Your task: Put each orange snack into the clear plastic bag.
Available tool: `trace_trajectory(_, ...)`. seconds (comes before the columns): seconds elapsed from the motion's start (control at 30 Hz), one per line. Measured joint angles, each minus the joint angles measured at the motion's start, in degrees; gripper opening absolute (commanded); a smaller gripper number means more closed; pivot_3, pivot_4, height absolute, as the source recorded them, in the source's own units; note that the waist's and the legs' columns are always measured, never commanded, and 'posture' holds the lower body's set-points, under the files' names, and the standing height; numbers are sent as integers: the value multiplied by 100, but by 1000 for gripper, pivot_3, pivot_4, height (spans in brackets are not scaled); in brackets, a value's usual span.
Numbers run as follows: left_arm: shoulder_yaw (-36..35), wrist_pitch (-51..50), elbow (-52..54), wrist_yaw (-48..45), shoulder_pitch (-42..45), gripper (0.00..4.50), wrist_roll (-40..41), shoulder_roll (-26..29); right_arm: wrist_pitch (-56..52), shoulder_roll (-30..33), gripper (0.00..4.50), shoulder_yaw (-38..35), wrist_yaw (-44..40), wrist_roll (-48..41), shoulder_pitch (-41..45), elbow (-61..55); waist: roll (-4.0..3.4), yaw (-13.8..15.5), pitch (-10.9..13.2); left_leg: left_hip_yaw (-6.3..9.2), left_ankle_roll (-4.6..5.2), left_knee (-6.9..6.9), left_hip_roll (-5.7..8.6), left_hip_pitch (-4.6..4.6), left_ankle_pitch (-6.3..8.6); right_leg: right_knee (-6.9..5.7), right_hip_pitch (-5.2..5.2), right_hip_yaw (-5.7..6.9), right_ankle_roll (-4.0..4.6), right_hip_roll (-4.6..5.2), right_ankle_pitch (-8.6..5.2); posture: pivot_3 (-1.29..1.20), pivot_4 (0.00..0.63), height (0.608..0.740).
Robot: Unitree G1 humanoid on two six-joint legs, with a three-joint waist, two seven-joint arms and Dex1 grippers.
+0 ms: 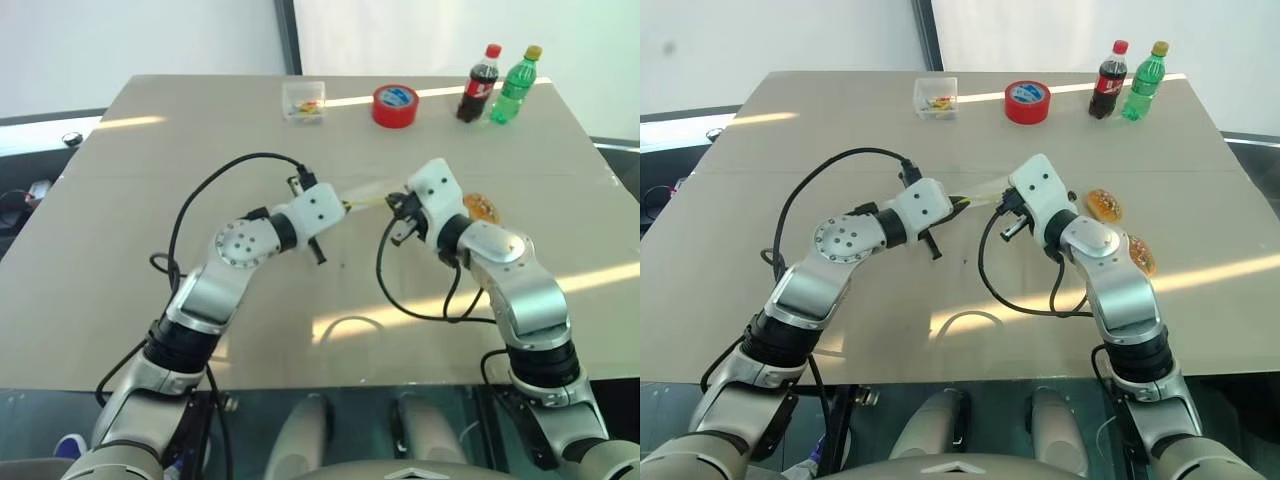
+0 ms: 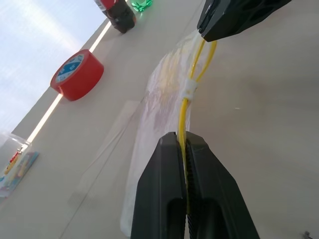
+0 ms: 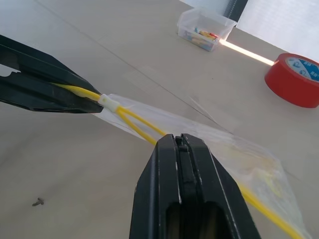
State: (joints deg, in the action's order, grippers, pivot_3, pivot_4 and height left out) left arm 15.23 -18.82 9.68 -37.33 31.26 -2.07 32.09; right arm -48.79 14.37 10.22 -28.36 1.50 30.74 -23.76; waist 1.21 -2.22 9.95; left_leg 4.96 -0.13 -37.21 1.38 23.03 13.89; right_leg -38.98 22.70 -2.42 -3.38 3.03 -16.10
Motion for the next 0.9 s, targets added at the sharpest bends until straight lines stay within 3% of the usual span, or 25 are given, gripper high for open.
trace_trajectory(0.9,-99,71,308,-266,-147,0,-86,2,-29,-32,21,35,252,-513,-4,26,0,-2,0,0,0,0,-2,0,0,-1,0,-1,0,0,0,0,150,740)
